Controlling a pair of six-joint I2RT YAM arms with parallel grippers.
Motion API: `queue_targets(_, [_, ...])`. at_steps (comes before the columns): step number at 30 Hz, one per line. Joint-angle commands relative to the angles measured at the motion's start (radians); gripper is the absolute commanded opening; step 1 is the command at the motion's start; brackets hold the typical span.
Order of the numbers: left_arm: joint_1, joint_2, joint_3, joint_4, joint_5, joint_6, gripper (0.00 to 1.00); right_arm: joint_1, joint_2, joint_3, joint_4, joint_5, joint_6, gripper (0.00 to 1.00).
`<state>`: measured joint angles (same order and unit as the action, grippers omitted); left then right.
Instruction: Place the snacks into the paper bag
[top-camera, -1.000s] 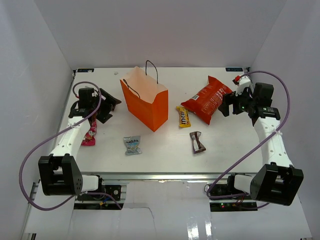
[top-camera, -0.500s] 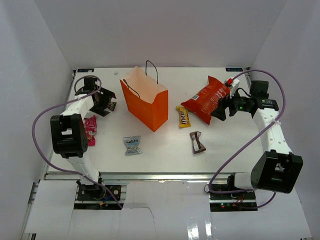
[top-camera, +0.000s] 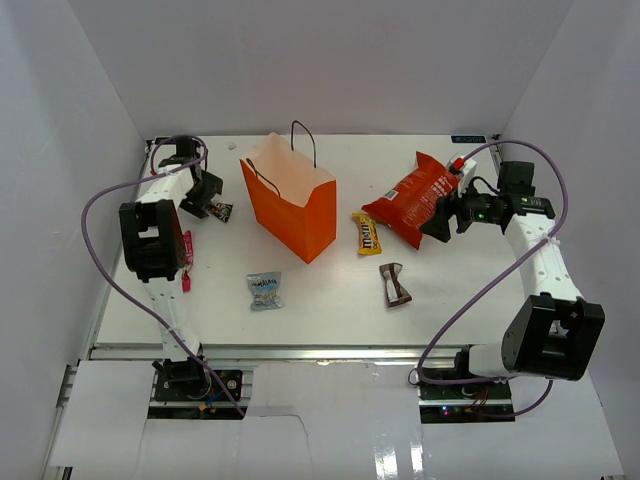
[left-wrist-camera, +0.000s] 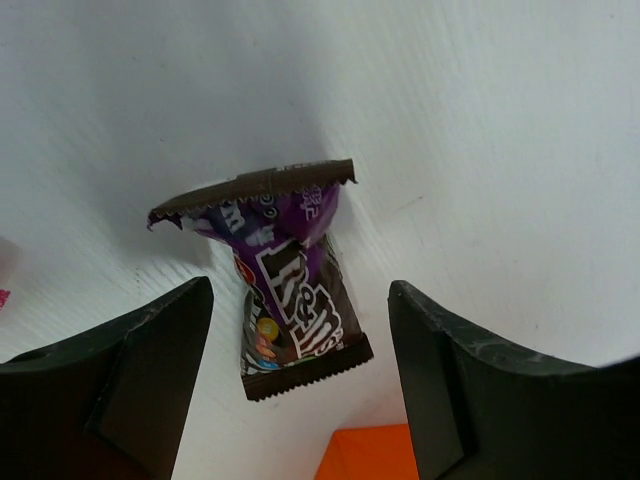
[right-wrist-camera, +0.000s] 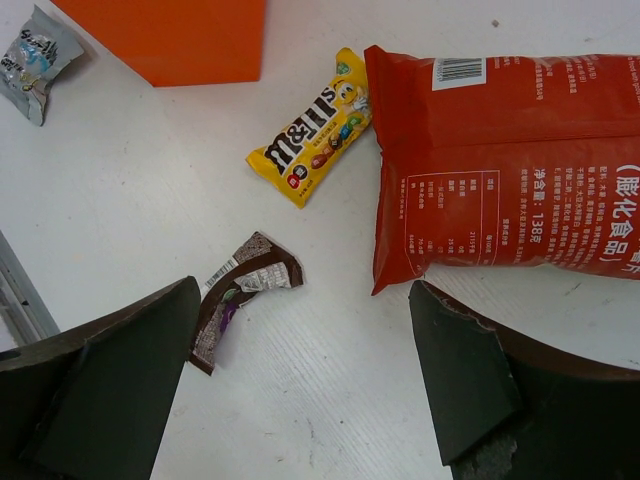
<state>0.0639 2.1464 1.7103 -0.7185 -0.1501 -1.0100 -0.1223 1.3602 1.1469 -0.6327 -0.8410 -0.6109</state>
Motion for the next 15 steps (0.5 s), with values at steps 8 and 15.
queue_targets(8, [0.016, 0.046, 0.074, -0.052, -0.051, 0.059, 0.59, 0.000, 0.033, 0.053, 0.005, -0.020, 0.000, 0.91])
queue_targets(15, [0.019, 0.017, 0.066, -0.052, -0.062, 0.086, 0.39, 0.000, 0.031, 0.063, 0.005, -0.023, 0.002, 0.91])
